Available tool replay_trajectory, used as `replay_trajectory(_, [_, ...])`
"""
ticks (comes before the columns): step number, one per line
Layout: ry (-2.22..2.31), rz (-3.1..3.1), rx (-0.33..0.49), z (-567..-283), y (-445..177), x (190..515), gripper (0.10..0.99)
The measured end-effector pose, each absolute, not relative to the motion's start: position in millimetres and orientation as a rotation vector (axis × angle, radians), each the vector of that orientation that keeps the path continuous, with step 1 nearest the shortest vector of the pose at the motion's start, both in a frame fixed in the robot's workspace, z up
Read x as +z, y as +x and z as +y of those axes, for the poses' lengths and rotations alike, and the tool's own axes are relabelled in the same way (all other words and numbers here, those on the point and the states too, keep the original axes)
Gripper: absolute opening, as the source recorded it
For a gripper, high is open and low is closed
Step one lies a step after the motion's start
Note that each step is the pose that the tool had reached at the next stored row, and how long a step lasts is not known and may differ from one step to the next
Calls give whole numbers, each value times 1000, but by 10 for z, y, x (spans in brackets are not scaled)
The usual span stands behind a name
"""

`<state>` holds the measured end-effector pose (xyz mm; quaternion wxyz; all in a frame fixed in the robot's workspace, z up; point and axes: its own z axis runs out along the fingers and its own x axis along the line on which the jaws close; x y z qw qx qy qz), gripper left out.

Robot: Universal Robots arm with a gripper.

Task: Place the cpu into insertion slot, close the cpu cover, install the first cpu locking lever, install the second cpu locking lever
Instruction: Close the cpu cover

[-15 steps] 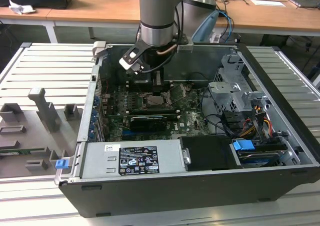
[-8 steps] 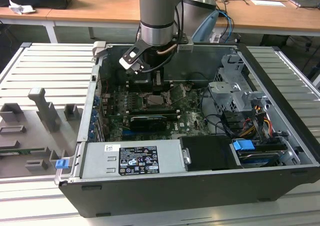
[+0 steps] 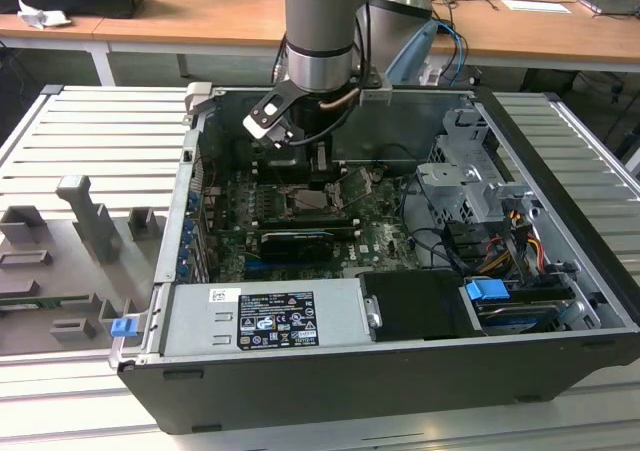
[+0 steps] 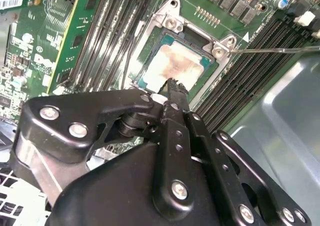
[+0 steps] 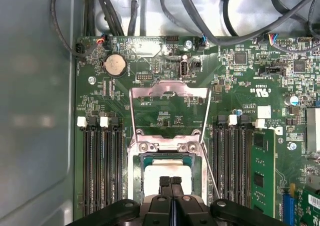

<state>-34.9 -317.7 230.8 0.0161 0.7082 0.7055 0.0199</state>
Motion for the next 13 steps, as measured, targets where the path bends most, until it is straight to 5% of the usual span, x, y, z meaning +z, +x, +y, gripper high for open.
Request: replay_trajectory(13, [2203, 2194, 62, -3198, -314, 2431, 106])
